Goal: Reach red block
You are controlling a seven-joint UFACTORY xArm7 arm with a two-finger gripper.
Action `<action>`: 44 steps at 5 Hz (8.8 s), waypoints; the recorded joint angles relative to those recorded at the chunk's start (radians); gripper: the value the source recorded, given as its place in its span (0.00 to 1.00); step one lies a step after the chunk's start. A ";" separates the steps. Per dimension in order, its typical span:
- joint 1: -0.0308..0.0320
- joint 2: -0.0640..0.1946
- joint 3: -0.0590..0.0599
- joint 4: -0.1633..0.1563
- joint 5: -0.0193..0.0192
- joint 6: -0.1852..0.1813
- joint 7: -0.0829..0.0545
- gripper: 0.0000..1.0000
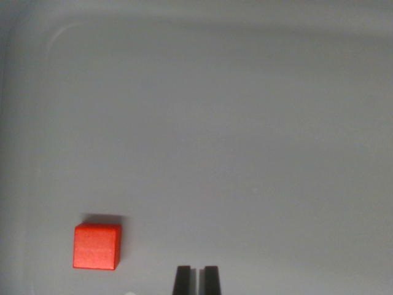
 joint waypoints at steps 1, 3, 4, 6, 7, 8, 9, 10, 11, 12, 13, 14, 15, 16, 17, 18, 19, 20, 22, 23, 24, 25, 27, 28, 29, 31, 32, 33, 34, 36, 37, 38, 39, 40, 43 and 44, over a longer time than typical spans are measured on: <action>0.0000 0.000 0.000 0.000 0.0000 0.000 0.000 0.00; 0.0073 0.009 0.007 -0.033 -0.0009 -0.042 0.005 0.00; 0.0148 0.019 0.014 -0.067 -0.0019 -0.087 0.010 0.00; 0.0223 0.029 0.021 -0.101 -0.0028 -0.131 0.015 0.00; 0.0223 0.029 0.021 -0.101 -0.0028 -0.131 0.015 0.00; 0.0303 0.040 0.029 -0.137 -0.0038 -0.178 0.021 0.00; 0.0303 0.040 0.029 -0.137 -0.0038 -0.178 0.021 0.00; 0.0384 0.050 0.037 -0.173 -0.0049 -0.225 0.026 0.00; 0.0384 0.050 0.037 -0.173 -0.0049 -0.225 0.026 0.00; 0.0465 0.061 0.044 -0.210 -0.0059 -0.272 0.032 0.00; 0.0465 0.061 0.044 -0.210 -0.0059 -0.272 0.032 0.00; 0.0546 0.071 0.052 -0.246 -0.0069 -0.320 0.038 0.00; 0.0546 0.071 0.052 -0.246 -0.0069 -0.320 0.038 0.00; 0.0625 0.082 0.060 -0.282 -0.0079 -0.366 0.043 0.00; 0.0625 0.082 0.060 -0.282 -0.0079 -0.366 0.043 0.00; 0.0698 0.091 0.067 -0.315 -0.0089 -0.409 0.048 0.00; 0.0698 0.091 0.067 -0.315 -0.0089 -0.409 0.048 0.00; 0.0773 0.101 0.074 -0.348 -0.0098 -0.453 0.053 0.00; 0.0845 0.110 0.081 -0.381 -0.0107 -0.495 0.058 0.00; 0.0845 0.110 0.081 -0.381 -0.0107 -0.495 0.058 0.00; 0.0913 0.119 0.087 -0.411 -0.0116 -0.534 0.063 0.00; 0.0913 0.119 0.087 -0.411 -0.0116 -0.534 0.063 0.00; 0.0975 0.128 0.093 -0.439 -0.0124 -0.571 0.067 0.00; 0.1031 0.135 0.099 -0.464 -0.0131 -0.604 0.071 0.00; 0.1031 0.135 0.099 -0.464 -0.0131 -0.604 0.071 0.00; 0.1081 0.141 0.103 -0.487 -0.0137 -0.633 0.075 0.00; 0.1125 0.147 0.108 -0.507 -0.0143 -0.659 0.078 0.00; 0.1125 0.147 0.108 -0.507 -0.0143 -0.659 0.078 0.00; 0.1161 0.152 0.111 -0.523 -0.0147 -0.680 0.080 0.00; 0.1189 0.156 0.114 -0.536 -0.0151 -0.697 0.082 0.00; 0.1189 0.156 0.114 -0.536 -0.0151 -0.697 0.082 0.00; 0.1208 0.158 0.115 -0.544 -0.0153 -0.707 0.083 0.00; 0.1208 0.158 0.115 -0.544 -0.0153 -0.707 0.083 0.00; 0.1217 0.159 0.116 -0.548 -0.0154 -0.713 0.084 0.00; 0.1217 0.159 0.116 -0.548 -0.0154 -0.713 0.084 0.00; 0.1217 0.159 0.116 -0.548 -0.0154 -0.713 0.084 0.00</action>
